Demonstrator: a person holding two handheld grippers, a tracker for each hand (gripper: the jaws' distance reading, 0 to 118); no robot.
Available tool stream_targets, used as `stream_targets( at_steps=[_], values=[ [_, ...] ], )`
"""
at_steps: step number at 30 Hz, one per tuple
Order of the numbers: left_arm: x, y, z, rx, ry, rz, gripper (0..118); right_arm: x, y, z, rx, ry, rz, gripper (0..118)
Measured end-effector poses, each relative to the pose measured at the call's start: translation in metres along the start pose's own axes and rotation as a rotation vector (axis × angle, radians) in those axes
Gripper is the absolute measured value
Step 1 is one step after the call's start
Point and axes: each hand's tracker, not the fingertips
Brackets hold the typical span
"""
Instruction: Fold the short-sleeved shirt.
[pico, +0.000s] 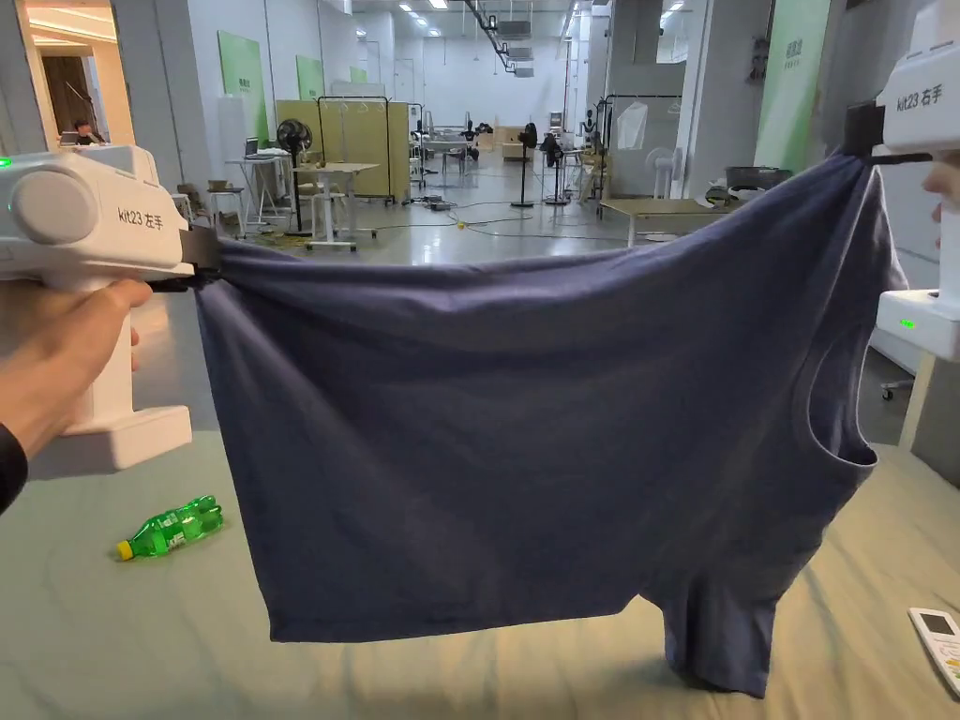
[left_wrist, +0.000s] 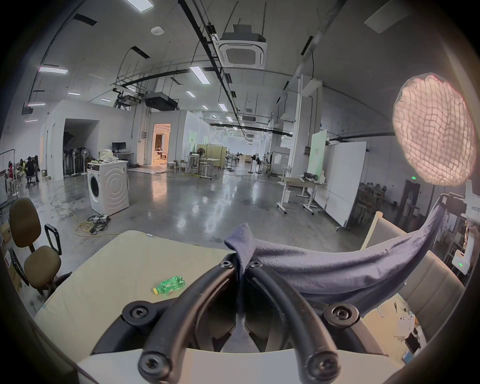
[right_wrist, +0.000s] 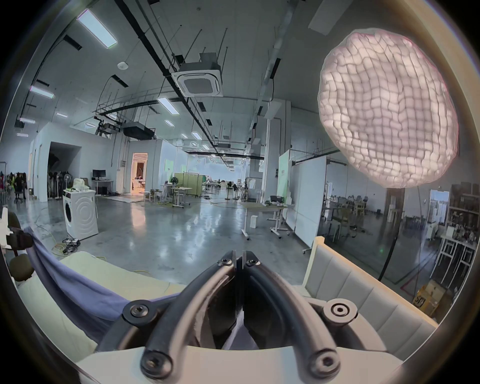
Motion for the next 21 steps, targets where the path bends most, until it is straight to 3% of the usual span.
stream_targets(
  at_steps=[4,7,10,13,18,21],
  values=[
    [-0.002,-0.052,-0.016,-0.070,-0.017,-0.003,4,-0.003,-0.068,0.005,-0.100,0.027,-0.029,3],
    [0.000,-0.101,-0.018,-0.122,-0.051,0.003,4,0.008,-0.133,0.009,-0.193,0.034,-0.133,3],
    [-0.006,-0.147,-0.008,-0.171,-0.098,-0.006,4,0.013,-0.186,0.025,-0.230,0.076,-0.163,3],
    [-0.004,-0.196,0.004,-0.258,-0.077,-0.011,4,0.011,-0.238,0.039,-0.350,0.084,-0.132,3],
    [-0.017,-0.279,0.027,-0.300,-0.129,0.081,4,0.014,-0.308,0.099,-0.373,0.130,-0.216,3],
    [-0.027,-0.326,0.062,-0.343,-0.169,0.096,4,0.016,-0.348,0.148,-0.414,0.155,-0.203,3]
  ],
)
